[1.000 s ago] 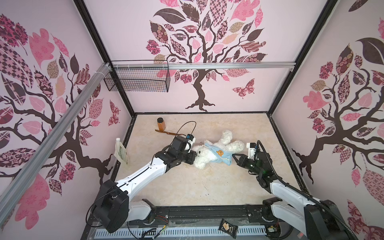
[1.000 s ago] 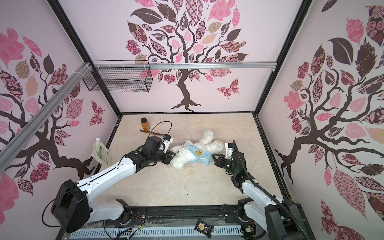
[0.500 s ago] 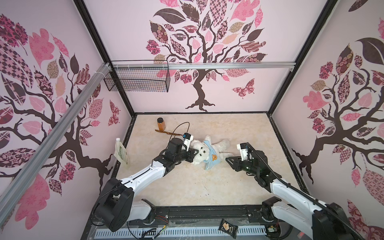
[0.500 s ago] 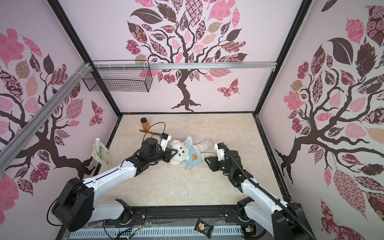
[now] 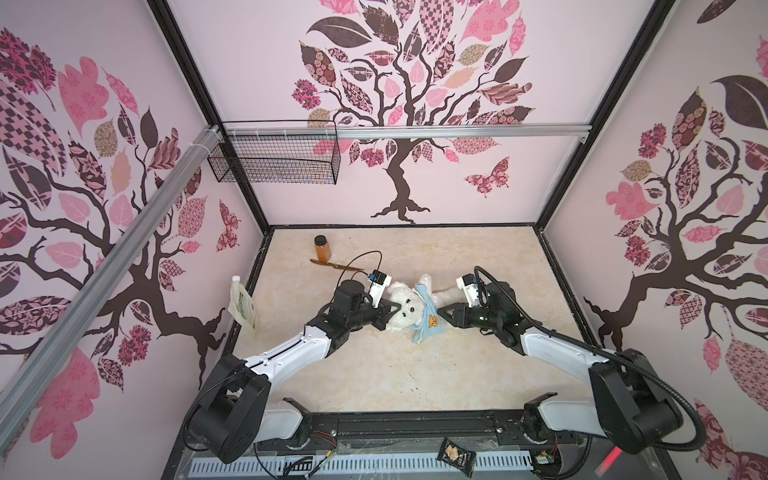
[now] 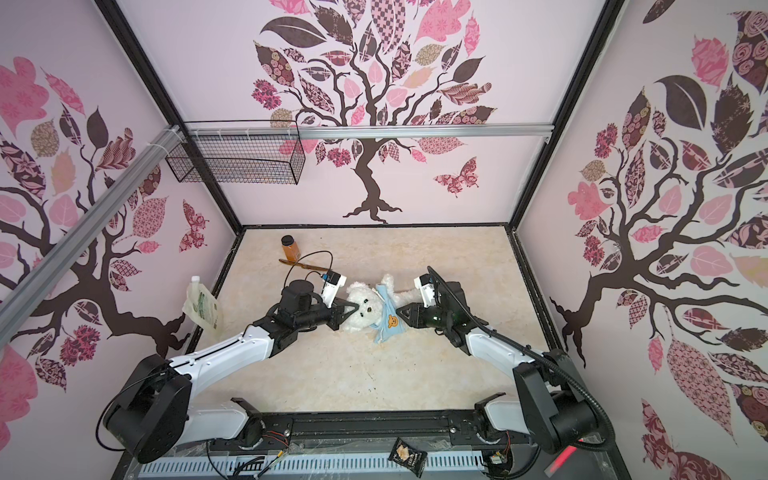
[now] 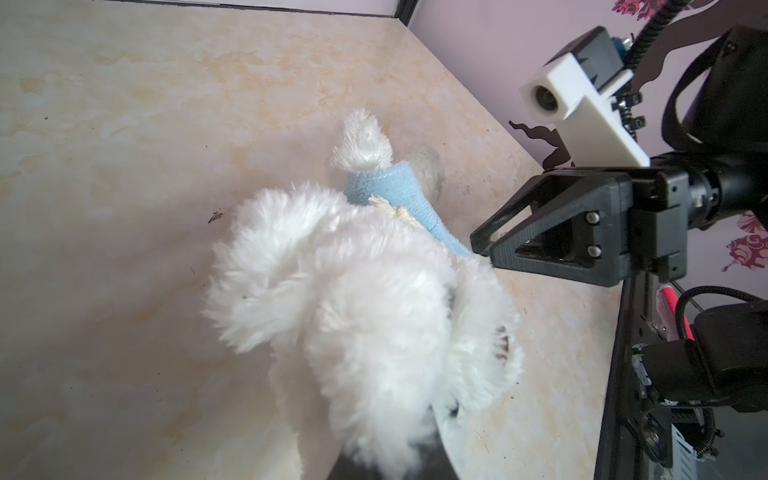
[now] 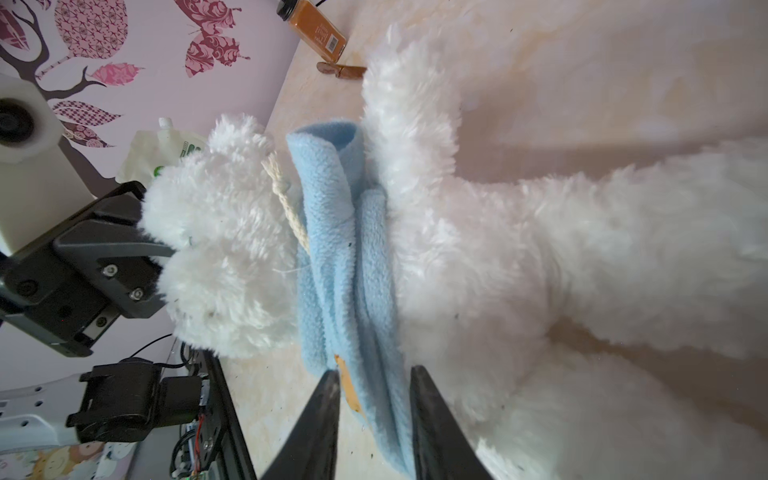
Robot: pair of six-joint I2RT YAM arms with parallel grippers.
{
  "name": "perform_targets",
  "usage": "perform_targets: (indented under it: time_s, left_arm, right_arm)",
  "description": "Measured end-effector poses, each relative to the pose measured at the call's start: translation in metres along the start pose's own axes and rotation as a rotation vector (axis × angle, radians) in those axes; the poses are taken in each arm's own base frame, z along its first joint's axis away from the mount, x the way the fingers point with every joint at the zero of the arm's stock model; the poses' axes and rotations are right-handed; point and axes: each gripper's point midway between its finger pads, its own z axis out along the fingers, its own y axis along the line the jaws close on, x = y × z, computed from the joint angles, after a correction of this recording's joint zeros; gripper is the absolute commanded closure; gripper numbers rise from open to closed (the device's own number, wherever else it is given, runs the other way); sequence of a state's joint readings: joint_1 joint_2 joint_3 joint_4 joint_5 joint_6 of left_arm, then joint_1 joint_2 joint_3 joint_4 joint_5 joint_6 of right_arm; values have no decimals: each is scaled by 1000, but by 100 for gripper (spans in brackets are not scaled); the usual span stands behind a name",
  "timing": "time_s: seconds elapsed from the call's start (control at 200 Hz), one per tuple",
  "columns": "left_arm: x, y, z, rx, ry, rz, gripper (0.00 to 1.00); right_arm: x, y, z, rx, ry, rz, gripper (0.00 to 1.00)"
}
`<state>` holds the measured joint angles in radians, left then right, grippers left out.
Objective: Dress the teddy bear
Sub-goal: 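Regrasp the hoodie side at the bear's chest with the right gripper and tug it down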
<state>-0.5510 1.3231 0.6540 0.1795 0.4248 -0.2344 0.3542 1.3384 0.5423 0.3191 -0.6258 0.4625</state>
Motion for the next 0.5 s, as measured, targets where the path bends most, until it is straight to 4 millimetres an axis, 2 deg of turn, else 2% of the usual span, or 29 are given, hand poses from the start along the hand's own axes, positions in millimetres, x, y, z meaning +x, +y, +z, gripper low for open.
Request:
perform_targets:
  time_s: [0.29, 0.425, 0.5]
  left_arm:
    - [1, -3, 1, 11, 5, 11, 100]
    - [2, -4, 1, 12, 6, 22, 100]
    - [2, -5, 1, 15, 8, 33, 100]
  right_arm:
    - [4, -7, 17, -44, 27, 58, 76]
    - [4, -9, 22, -53, 27, 78, 95]
    - [2, -9, 21, -48, 17, 82, 100]
